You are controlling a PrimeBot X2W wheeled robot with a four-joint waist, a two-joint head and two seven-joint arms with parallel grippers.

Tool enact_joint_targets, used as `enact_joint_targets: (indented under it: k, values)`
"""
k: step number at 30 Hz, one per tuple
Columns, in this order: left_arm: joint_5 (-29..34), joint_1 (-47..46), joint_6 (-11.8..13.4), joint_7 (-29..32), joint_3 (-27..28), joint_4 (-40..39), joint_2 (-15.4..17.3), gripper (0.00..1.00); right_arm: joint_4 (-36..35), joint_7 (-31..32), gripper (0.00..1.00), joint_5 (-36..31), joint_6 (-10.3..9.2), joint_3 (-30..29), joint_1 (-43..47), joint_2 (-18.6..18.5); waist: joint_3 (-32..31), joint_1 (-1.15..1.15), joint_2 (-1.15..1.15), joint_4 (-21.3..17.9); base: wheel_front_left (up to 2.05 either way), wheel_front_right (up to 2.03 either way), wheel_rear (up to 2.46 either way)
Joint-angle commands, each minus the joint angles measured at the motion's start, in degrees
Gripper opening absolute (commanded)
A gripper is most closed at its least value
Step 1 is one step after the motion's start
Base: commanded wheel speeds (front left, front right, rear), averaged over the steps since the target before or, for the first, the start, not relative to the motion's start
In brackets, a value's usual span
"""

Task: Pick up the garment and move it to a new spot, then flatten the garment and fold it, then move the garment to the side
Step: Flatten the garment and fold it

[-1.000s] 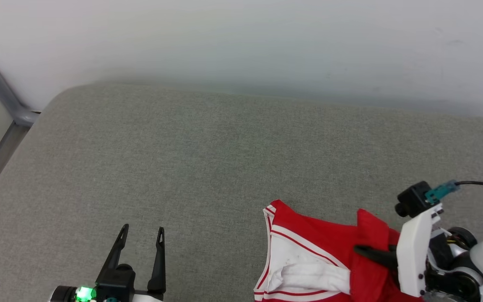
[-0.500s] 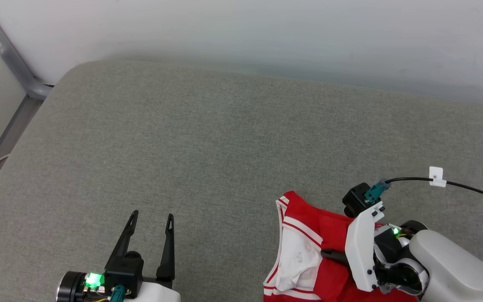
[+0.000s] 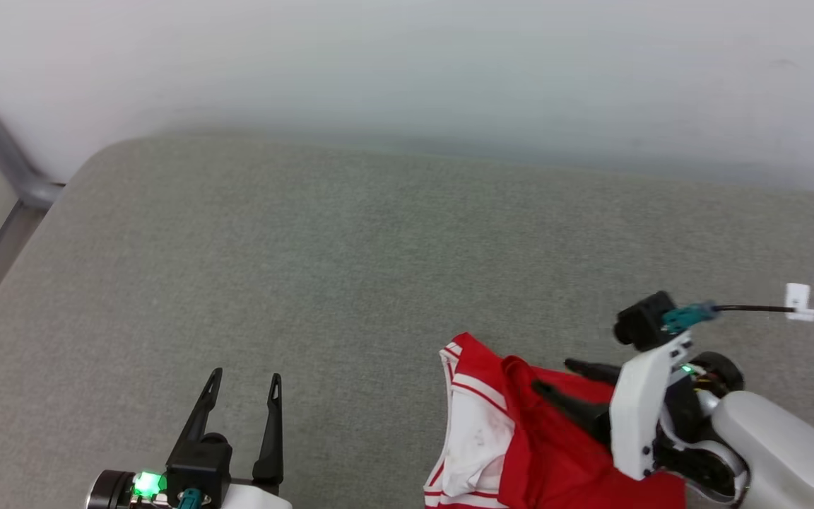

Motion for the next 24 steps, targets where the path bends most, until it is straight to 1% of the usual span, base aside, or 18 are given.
enact_joint_targets:
  k: [1, 4, 6, 8, 11, 13, 16, 18, 20, 21, 24]
  values:
    - [0.16, 0.59, 0.0, -0.28, 0.11, -0.16, 0.26, 1.0, -0.82, -1.51, 1.0, -0.27, -0.06, -0.5, 1.21, -0.87, -1.22, 0.0, 0.0, -1.37, 0.0, 0.0, 0.0]
    - [0.24, 1.31, 0.01, -0.28, 0.45, -0.5, 0.47, 1.0, -2.9, -8.09, 1.0, -2.62, -0.07, -3.14, 2.59, -3.47, -2.41, 0.0, 0.0, -3.01, 0.0, 0.0, 0.0]
    - [0.32, 1.73, -0.01, -0.27, 0.57, -0.71, 0.46, 1.0, -3.18, -13.33, 1.0, -5.6, -0.07, -5.71, 3.7, -4.61, -2.99, 0.0, 0.0, -4.06, 0.0, 0.0, 0.0]
    - [0.41, 1.95, 0.09, -0.27, 0.8, -1.01, 0.55, 1.0, -2.85, -17.67, 1.0, -9.05, -0.06, -8.55, 4.97, -4.62, -3.32, 0.0, 0.0, -5.14, 0.0, 0.0, 0.0]
    - [0.39, 2.19, 0.19, -0.27, 0.97, -1.47, 0.64, 1.0, -1.7, -23.71, 1.0, -14.5, -0.06, -14.92, 7.01, -3.56, -3.71, 0.0, 0.0, -6.56, 0.0, 0.0, 0.0]
    - [0.51, 2.49, 0.36, -0.27, 1.03, -1.75, 0.58, 1.0, -0.89, -27.05, 1.0, -18.62, -0.07, -19.89, 8.73, -2.08, -3.93, 0.0, 0.0, -7.52, 0.0, 0.0, 0.0]
    - [0.59, 2.68, 0.44, -0.27, 1.23, -2.04, 0.62, 1.0, -1.38, -29.87, 1.0, -25.48, -0.07, -27.42, 11.64, 0.84, -4.06, 0.0, 0.0, -8.7, 0.0, 0.0, 0.0]
    - [0.59, 2.73, 0.64, -0.27, 1.3, -2.24, 0.58, 1.0, -3.03, -30.92, 1.0, -31.25, -0.07, -32.08, 13.73, 2.74, -4.14, 0.0, 0.0, -9.31, 0.0, 0.0, 0.0]
    - [0.46, 2.79, 0.72, -0.27, 1.42, -2.4, 0.52, 1.0, -5.14, -31.49, 1.0, -35.34, -0.06, -36.81, 16.81, 5.73, -4.26, 0.0, 0.0, -9.72, 0.0, 0.0, 0.0]
    - [0.39, 2.86, 0.78, -0.27, 1.51, -2.51, 0.5, 1.0, -6.6, -31.66, 1.0, -37.87, -0.06, -38.73, 17.97, 6.63, -4.33, 0.0, 0.0, -9.88, 0.0, 0.0, 0.0]
    - [0.2, 3.12, 0.83, -0.27, 1.67, -2.58, 0.44, 1.0, -10.64, -31.88, 1.0, -42.36, -0.06, -44.37, 22.63, 10.91, -4.55, 0.0, 0.0, -10.18, 0.0, 0.0, 0.0]
